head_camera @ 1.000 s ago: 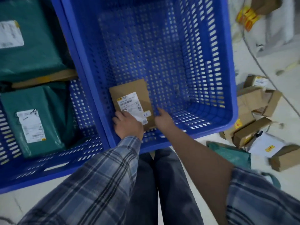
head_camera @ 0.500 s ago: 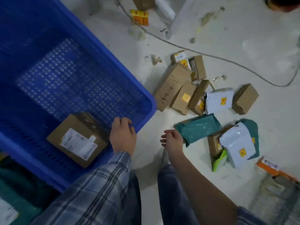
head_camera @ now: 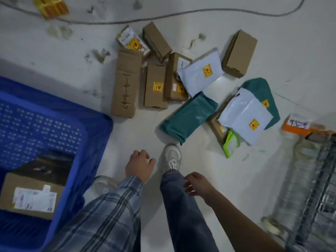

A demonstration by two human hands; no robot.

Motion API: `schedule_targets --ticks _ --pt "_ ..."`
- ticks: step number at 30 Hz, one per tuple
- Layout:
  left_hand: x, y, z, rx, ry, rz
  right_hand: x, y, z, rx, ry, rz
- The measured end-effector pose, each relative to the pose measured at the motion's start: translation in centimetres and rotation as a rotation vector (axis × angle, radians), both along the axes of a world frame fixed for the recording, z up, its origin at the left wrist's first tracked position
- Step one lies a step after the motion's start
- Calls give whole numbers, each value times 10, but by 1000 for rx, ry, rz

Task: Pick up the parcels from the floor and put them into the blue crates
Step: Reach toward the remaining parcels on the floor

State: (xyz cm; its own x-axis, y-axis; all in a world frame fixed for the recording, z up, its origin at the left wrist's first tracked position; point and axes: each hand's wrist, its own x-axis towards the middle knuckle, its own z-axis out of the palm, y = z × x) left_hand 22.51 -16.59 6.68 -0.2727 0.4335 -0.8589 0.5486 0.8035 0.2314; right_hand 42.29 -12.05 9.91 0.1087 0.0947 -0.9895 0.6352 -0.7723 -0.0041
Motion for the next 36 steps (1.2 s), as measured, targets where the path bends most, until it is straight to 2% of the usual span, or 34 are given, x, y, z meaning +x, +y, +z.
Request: schedule_targets --ticks 5,11,18,24,31,36 --pt "25 64 -16 -153 -62 60 28 56 -17 66 -22 -193" --pt "25 128 -57 -64 -164 -20 32 116 -81 140 -76 -281" --pt "35 177 -142 -133 -301 -149 32 143 -176 178 -113 -350" --pt "48 175 -198 -117 -291 -142 27 135 -227 175 -76 -574" --pt "50 162 -202 -57 -323 107 16 120 -232 183 76 -691" --pt "52 159 -179 -73 -369 156 7 111 -220 444 -25 -659"
